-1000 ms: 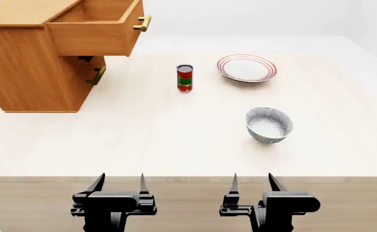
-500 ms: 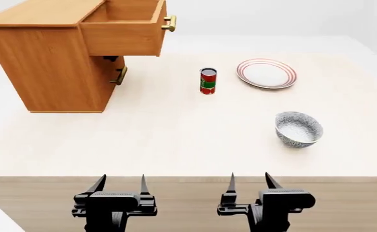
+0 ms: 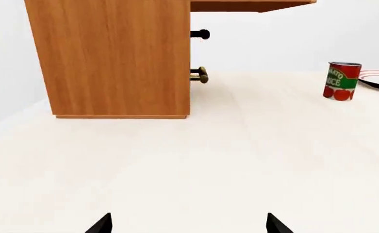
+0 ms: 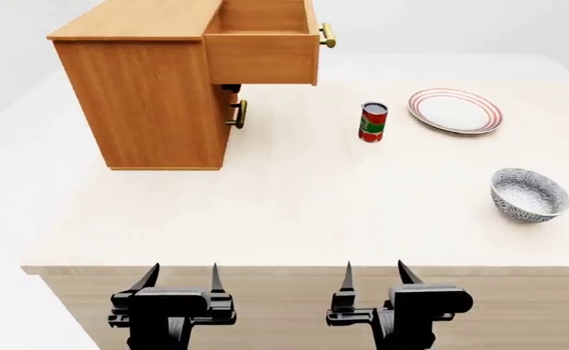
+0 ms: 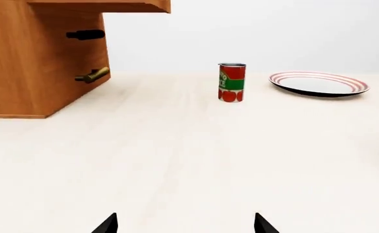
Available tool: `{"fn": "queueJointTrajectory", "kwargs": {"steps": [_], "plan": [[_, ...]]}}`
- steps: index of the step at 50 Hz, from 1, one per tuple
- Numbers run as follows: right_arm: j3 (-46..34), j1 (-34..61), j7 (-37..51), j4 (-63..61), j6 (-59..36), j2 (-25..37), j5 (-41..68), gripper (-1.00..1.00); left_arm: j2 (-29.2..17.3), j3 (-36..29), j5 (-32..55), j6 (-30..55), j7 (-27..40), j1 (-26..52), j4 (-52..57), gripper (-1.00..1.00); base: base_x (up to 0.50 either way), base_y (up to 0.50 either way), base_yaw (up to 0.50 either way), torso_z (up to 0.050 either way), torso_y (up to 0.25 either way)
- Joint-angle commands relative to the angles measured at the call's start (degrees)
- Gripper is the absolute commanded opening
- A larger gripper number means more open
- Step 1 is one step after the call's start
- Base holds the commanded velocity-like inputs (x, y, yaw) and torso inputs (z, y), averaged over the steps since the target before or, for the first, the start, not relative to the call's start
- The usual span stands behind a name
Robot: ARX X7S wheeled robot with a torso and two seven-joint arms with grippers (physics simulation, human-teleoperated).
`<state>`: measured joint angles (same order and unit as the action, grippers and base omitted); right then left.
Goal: Put the bowl in the top drawer of the cabinet.
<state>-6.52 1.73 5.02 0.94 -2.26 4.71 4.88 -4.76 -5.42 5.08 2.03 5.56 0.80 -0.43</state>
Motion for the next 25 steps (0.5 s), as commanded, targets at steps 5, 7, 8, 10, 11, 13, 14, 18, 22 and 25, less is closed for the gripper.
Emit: {"fn": "queueJointTrajectory", "kwargs": {"steps": [5, 7, 8, 10, 11, 13, 14, 18, 22, 25], "plan": [[-1.10, -0.19, 1.42, -0.76, -0.11, 1.20, 0.70, 1.00, -0.97, -1.10, 1.45, 0.32, 0.96, 0.10, 0.41, 1.00, 0.00, 0.23, 0.00, 0.000, 0.000], [-1.20, -0.42, 1.75, -1.39, -0.26, 1.38, 0.64, 1.00, -1.18, -1.20, 1.70, 0.61, 1.02, -0.02, 0.85, 1.00, 0.00, 0.04, 0.00, 0.000, 0.000], [-1.30, -0.46, 1.94, -1.80, -0.53, 1.49, 0.52, 1.00, -1.29, -1.24, 1.82, 0.84, 1.07, -0.09, 1.18, 1.00, 0.00, 0.00, 0.00, 0.000, 0.000], [-1.42, -0.64, 2.44, -3.07, -1.45, 1.74, 0.30, 1.00, -1.60, -1.22, 2.14, 1.73, 1.26, -0.41, 2.59, 1.00, 0.00, 0.00, 0.00, 0.000, 0.000], [-1.43, -0.84, 2.69, -3.75, -1.84, 1.89, 0.21, 1.00, -1.75, -1.20, 2.25, 2.07, 1.39, -0.62, 3.32, 1.00, 0.00, 0.00, 0.00, 0.000, 0.000], [-1.32, -0.97, 3.34, -5.38, -3.19, 2.08, 0.14, 1.00, -2.01, -1.01, 2.70, 3.09, 1.71, -1.01, 5.02, 1.00, 0.00, 0.00, 0.00, 0.000, 0.000], [-1.25, -1.22, 3.68, -6.72, -4.10, 2.25, 0.13, 1.00, -2.13, -0.77, 3.19, 4.14, 1.89, -1.14, 6.19, 1.00, 0.00, 0.00, 0.00, 0.000, 0.000], [-0.86, -2.07, 4.69, -12.61, -8.66, 2.77, 0.81, 1.00, -3.02, -0.29, 5.14, 7.97, 2.13, -2.46, 12.34, 1.00, 0.00, 0.00, 0.00, 0.000, 0.000], [-0.28, -3.13, 5.37, -20.83, -14.87, 3.80, 2.05, 1.00, -4.20, 0.81, 8.12, 13.15, 2.43, -3.20, 19.83, 1.00, 0.00, 0.00, 0.00, 0.000, 0.000], [0.18, -3.66, 5.74, -27.42, -20.10, 4.87, 3.04, 1.00, -5.14, 1.86, 10.64, 17.31, 2.88, -3.37, 25.40, 1.00, 0.00, 0.00, 0.00, 0.000, 0.000]]}}
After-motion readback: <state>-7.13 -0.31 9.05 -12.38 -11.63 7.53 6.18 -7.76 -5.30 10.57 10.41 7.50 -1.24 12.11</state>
